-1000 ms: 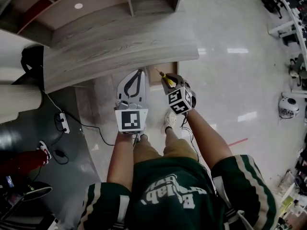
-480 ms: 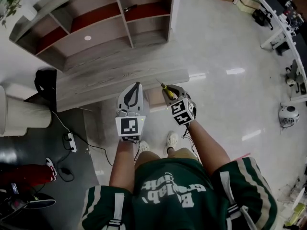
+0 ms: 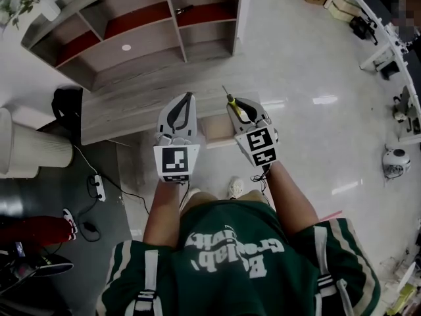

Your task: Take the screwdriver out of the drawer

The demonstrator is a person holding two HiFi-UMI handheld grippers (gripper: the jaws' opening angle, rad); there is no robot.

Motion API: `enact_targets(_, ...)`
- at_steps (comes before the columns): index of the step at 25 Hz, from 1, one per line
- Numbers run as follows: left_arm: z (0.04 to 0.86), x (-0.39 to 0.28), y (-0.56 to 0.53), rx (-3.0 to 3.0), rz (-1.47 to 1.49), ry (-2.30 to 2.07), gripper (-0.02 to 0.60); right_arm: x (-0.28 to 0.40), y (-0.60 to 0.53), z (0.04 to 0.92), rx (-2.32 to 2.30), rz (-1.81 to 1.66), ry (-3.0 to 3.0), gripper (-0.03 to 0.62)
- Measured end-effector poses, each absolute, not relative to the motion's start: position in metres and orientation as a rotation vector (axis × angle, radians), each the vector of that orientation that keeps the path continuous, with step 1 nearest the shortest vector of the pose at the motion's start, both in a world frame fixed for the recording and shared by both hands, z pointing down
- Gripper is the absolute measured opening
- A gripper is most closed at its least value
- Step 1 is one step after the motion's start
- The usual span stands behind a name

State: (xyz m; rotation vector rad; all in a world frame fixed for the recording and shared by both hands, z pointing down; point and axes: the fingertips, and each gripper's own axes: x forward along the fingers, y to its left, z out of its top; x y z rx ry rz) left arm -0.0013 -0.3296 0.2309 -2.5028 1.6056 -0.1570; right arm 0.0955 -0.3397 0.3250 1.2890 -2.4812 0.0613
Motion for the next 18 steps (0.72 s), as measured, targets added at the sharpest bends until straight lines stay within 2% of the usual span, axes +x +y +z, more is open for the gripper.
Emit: enact_targets(18, 0.185, -0.049, -0.314, -2.449, -0.153, 1.602, 0.018, 0.066, -0.322, 0.217, 1.384, 0.005, -2.676, 0.078)
